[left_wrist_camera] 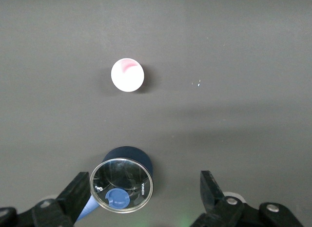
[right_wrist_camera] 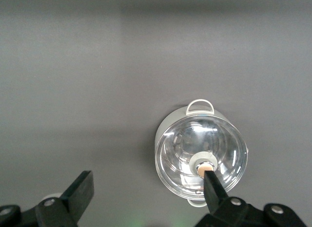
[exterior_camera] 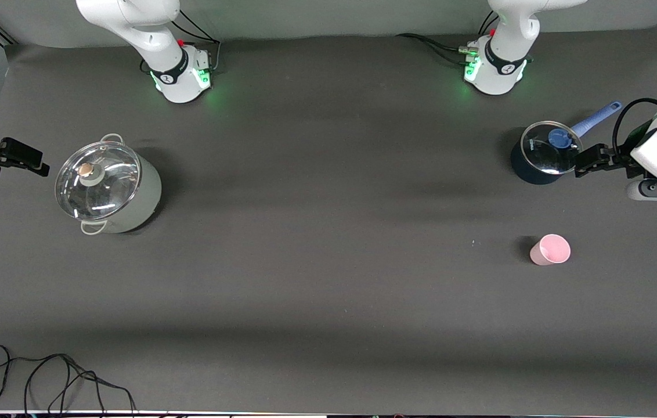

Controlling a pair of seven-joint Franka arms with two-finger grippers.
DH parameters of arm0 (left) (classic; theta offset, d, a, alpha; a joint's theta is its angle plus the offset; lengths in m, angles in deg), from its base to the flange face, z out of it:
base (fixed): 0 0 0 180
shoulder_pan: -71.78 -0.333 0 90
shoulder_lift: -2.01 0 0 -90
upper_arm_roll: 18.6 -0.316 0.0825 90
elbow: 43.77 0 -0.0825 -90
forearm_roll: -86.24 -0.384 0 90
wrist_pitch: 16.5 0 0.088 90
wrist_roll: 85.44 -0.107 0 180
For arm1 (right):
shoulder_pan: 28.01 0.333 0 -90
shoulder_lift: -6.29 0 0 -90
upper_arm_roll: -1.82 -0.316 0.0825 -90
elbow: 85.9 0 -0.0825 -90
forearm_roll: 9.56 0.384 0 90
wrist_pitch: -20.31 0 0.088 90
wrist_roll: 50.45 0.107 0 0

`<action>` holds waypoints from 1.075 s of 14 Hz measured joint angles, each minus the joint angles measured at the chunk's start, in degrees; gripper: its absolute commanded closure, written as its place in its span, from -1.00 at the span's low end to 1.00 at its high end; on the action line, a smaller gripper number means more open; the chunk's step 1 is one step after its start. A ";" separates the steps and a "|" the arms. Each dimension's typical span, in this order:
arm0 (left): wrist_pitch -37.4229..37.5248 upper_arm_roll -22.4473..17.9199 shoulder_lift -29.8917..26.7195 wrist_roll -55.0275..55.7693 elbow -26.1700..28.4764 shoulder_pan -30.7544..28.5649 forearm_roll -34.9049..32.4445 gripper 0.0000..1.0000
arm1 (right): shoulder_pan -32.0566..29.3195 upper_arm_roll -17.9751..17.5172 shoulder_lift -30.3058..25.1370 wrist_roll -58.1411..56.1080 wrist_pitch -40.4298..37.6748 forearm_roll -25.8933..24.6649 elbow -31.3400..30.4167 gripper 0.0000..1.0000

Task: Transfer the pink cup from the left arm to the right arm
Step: 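Move the left gripper down toward the pink cup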

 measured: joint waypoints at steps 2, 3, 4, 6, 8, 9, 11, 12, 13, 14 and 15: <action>0.00 0.00 0.00 0.00 0.02 0.00 0.00 -0.99 | 0.00 0.00 0.05 0.00 0.00 0.00 -0.01 -1.00; 0.00 0.00 0.00 0.00 0.03 0.00 0.00 -0.99 | 0.00 0.00 0.08 0.00 0.00 0.00 -0.01 -1.00; 0.00 0.02 0.00 0.00 0.03 0.00 0.01 -0.99 | 0.00 0.00 0.09 0.00 0.00 0.00 -0.01 -1.00; 0.00 0.03 0.00 0.00 0.03 0.00 0.01 -1.00 | 0.00 0.00 0.10 0.00 0.00 0.00 -0.01 -1.00; 0.02 0.03 0.00 0.00 0.04 0.00 0.01 -1.00 | 0.00 0.00 0.10 0.00 0.01 0.00 -0.01 -1.00; 0.08 0.02 0.00 -0.05 0.04 0.00 0.01 -1.00 | 0.00 0.00 0.10 0.00 0.01 0.00 -0.01 -1.00; 0.12 -0.05 0.04 -1.11 0.04 0.00 0.00 -1.00 | 0.00 0.00 0.10 0.00 0.01 0.00 -0.01 -1.00; 0.12 -0.11 0.06 -2.41 0.04 -0.10 -0.10 -1.00 | 0.00 0.00 0.10 0.00 0.02 0.00 -0.01 -1.00; 0.11 -0.17 0.13 -4.69 0.04 -0.54 -0.14 -1.00 | 0.00 0.01 0.10 0.00 0.02 0.00 -0.01 -1.00; 0.05 -0.29 0.25 -8.20 0.04 -1.45 -0.15 -1.00 | 0.00 0.03 0.10 0.00 0.03 0.00 -0.01 -1.00; 0.02 -0.41 0.45 -12.74 0.01 -2.91 -0.15 -1.00 | 0.00 0.03 0.10 0.00 0.03 0.00 -0.01 -1.00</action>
